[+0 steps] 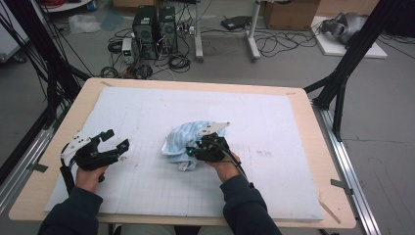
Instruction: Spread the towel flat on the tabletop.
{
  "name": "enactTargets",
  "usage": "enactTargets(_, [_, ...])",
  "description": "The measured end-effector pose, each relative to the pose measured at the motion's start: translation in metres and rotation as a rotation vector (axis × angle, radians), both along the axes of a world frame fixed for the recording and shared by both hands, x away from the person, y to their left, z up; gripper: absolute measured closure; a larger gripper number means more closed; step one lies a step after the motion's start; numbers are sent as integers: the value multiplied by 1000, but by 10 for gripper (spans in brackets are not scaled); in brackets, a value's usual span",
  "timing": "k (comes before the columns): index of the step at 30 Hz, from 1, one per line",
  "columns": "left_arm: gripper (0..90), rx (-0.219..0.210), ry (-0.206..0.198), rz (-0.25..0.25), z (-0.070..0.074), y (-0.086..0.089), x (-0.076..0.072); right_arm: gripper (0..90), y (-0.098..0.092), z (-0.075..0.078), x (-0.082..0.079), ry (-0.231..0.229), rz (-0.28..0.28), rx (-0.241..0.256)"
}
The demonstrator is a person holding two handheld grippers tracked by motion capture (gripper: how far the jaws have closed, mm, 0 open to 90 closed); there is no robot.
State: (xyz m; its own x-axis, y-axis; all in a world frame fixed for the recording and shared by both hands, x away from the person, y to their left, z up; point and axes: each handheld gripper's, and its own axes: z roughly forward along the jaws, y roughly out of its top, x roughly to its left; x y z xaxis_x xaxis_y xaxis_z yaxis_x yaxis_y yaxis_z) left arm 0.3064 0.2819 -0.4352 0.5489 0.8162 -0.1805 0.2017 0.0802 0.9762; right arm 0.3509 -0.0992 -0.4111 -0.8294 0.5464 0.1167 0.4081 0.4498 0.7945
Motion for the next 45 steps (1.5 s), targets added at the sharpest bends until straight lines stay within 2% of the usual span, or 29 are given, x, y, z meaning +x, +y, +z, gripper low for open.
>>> enactTargets(5, [191, 6, -1, -3, 0, -1, 0, 657, 0, 13, -12, 63, 69, 138])
enactTargets(10, [191, 7, 0, -2, 0, -1, -1, 624, -14, 15, -8, 59, 17, 154])
enactTargets(11, [191, 7, 1, -2, 0, -1, -1, 620, -22, 14, -5, 46, -32, 138])
enactTargets(12, [191, 9, 2, -3, 0, -1, -1, 620, -22, 14, -5, 46, -32, 138])
enactTargets(13, [191, 11, 3, -4, 0, -1, -1, 548, -30, 13, -2, 27, -86, 106])
enactTargets(16, [191, 10, 2, -6, 0, -1, -1, 527, -38, 11, 2, 28, -124, 111])
enactTargets(17, [191, 10, 4, -6, 0, -2, -1, 497, -44, 11, 3, -6, -163, 80])
enactTargets(20, [191, 10, 3, -6, 0, -2, -1, 462, -49, 13, 3, -25, -197, 67])
enactTargets(21, [191, 11, 4, -6, 0, -2, -1, 418, -51, 15, 1, -69, -235, 22])
enactTargets(22, [191, 12, 5, -7, 0, -2, -1, 418, -51, 15, 1, -69, -235, 22])
enactTargets(23, [191, 13, 3, -8, 0, -2, -1, 422, -54, 17, -1, -121, -274, -51])
enactTargets(24, [191, 13, 3, -8, 0, -3, -1, 422, -54, 17, -1, -121, -274, -51])
enactTargets(26, [191, 13, 3, -11, 0, -4, -1, 473, -57, 19, -3, -162, -307, -100])
enactTargets(27, [191, 17, 4, -15, 0, -4, -1, 597, -60, 21, -4, -195, -316, -133])
enactTargets(28, [191, 17, 4, -15, 0, -4, -1, 597, -60, 21, -4, -195, -316, -133])
enactTargets(29, [192, 15, 3, -14, 0, -5, -1, 744, -62, 23, -6, -229, -301, -158])
enactTargets(32, [192, 16, 4, -15, 0, -5, -1, 795, -63, 25, -7, -264, -295, -184])
enactTargets(33, [192, 16, 4, -15, 0, -5, -1, 820, -66, 27, -6, -282, -335, -211])
enactTargets(34, [192, 16, 4, -15, 0, -5, -1, 820, -66, 27, -6, -282, -335, -211])
enactTargets(35, [193, 15, 5, -15, 0, -5, -1, 835, -72, 26, -2, -278, -392, -233])
enactTargets(36, [193, 15, 5, -15, 0, -5, -1, 835, -72, 26, -2, -278, -392, -233])
enactTargets(37, [193, 17, 4, -15, 0, -5, -1, 796, -81, 26, 2, -245, -421, -199])
enactTargets(38, [193, 16, 3, -15, 0, -5, -1, 796, -81, 26, 2, -245, -421, -199])
enactTargets(39, [194, 13, 3, -14, 0, -5, -1, 748, -86, 28, 1, -239, -403, -154])
enactTargets(40, [194, 13, 3, -14, 0, -5, -1, 748, -86, 28, 1, -239, -403, -154])
enactTargets(41, [194, 14, 4, -15, -1, -5, 0, 714, -85, 31, -3, -259, -352, -127])
enactTargets(42, [194, 13, 4, -14, -1, -5, 0, 714, -85, 31, -3, -259, -352, -127])
enactTargets(44, [194, 13, 3, -14, 0, -5, 0, 662, -83, 33, -6, -260, -303, -105])
enactTargets(45, [194, 13, 2, -13, 0, -5, 0, 607, -78, 34, -10, -264, -250, -86])
